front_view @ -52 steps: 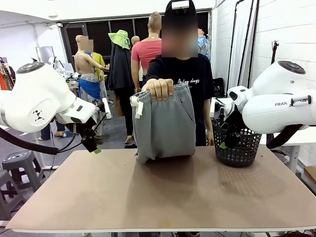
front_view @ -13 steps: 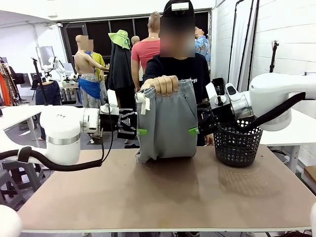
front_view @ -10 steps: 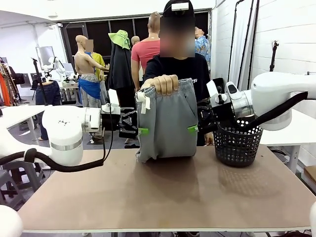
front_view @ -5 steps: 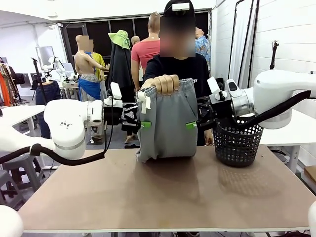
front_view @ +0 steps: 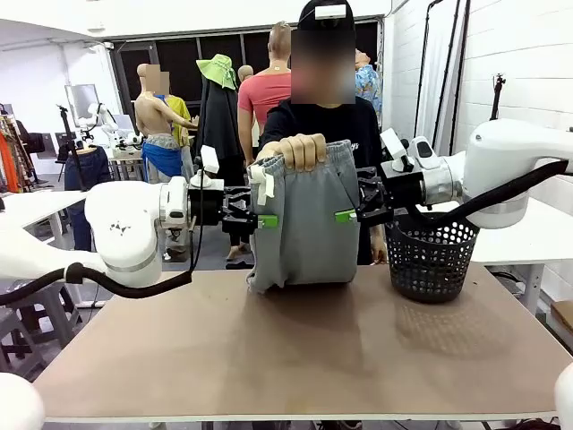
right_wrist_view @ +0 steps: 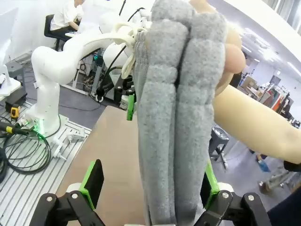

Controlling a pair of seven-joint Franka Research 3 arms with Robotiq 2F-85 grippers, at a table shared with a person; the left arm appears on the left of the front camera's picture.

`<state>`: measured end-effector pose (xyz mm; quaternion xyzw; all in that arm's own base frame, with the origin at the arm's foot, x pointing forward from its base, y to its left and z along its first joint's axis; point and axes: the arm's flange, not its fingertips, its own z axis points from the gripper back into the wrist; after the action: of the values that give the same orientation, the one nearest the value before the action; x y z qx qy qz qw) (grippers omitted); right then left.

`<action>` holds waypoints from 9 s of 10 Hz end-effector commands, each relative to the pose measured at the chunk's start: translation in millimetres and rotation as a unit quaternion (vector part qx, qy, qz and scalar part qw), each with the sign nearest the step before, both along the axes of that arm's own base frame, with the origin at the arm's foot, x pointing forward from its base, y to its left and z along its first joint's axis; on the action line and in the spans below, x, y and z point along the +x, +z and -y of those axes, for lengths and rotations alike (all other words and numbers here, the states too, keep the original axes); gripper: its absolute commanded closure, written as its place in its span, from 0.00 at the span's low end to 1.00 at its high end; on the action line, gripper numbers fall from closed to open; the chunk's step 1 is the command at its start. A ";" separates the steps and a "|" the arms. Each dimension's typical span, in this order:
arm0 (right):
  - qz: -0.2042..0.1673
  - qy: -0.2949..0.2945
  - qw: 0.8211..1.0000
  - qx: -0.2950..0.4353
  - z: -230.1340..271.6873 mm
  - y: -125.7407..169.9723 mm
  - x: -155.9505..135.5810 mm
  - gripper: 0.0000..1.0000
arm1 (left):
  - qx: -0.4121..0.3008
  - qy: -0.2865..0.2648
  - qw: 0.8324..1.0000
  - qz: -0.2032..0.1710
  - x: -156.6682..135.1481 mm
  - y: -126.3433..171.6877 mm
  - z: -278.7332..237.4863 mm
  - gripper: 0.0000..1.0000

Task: Fold the training pants.
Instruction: Grab both ends of the Training pants handed by a person, then release the ends of the Training pants and then grab the overlapped ends.

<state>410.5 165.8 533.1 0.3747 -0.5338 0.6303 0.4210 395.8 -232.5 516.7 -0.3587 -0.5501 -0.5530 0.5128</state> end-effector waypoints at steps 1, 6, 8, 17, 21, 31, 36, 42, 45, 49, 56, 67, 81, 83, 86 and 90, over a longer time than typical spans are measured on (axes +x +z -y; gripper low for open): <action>-0.013 0.002 1.000 0.014 -9.2 -0.7 8.9 0.00 | 0.003 -0.031 1.000 -0.003 -0.2 5.2 10.9 0.00; -0.039 -0.015 0.999 0.024 -7.2 1.8 9.3 0.00 | 0.013 -0.026 0.999 0.013 -7.0 9.9 15.9 0.00; -0.044 -0.012 0.998 0.035 -5.8 2.2 10.6 0.40 | -0.004 -0.010 1.000 0.014 -4.5 12.0 13.4 0.40; -0.061 -0.015 0.998 0.009 -8.9 -0.1 13.3 1.00 | -0.027 -0.005 1.000 0.013 -4.5 16.3 6.4 1.00; -0.057 -0.008 0.998 0.012 -4.2 -1.3 8.3 1.00 | -0.023 -0.009 1.000 0.017 -3.1 13.3 2.9 1.00; -0.057 -0.008 0.998 0.012 -4.2 -1.3 8.3 1.00 | -0.023 -0.009 1.000 0.017 -3.1 13.3 2.9 1.00; -0.057 -0.008 0.998 0.012 -4.2 -1.3 8.3 1.00 | -0.023 -0.009 1.000 0.017 -3.1 13.3 2.9 1.00; -0.057 -0.008 0.998 0.012 -4.2 -1.3 8.3 1.00 | -0.023 -0.009 1.000 0.017 -3.1 13.3 2.9 1.00; -0.057 -0.008 0.998 0.012 -4.2 -1.3 8.3 1.00 | -0.023 -0.009 1.000 0.017 -3.1 13.3 2.9 1.00; -0.057 -0.008 0.998 0.012 -4.2 -1.3 8.3 1.00 | -0.023 -0.009 1.000 0.017 -3.1 13.3 2.9 1.00; -0.057 -0.008 0.998 0.012 -4.2 -1.3 8.3 1.00 | -0.023 -0.009 1.000 0.017 -3.1 13.3 2.9 1.00; -0.057 -0.008 0.998 0.012 -4.2 -1.3 8.3 1.00 | -0.023 -0.009 1.000 0.017 -3.1 13.3 2.9 1.00; -0.057 -0.008 0.998 0.012 -4.2 -1.3 8.3 1.00 | -0.023 -0.009 1.000 0.017 -3.1 13.3 2.9 1.00; -0.057 -0.008 0.998 0.012 -4.2 -1.3 8.3 1.00 | -0.023 -0.009 1.000 0.017 -3.1 13.3 2.9 1.00; -0.057 -0.008 0.998 0.012 -4.2 -1.3 8.3 1.00 | -0.023 -0.009 1.000 0.017 -3.1 13.3 2.9 1.00; -0.057 -0.008 0.998 0.012 -4.2 -1.3 8.3 1.00 | -0.023 -0.009 1.000 0.017 -3.1 13.3 2.9 1.00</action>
<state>422.3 165.9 530.6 0.4098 -0.5173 0.5987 0.4538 394.9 -233.1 524.7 -0.3611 -0.5685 -0.5552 0.4880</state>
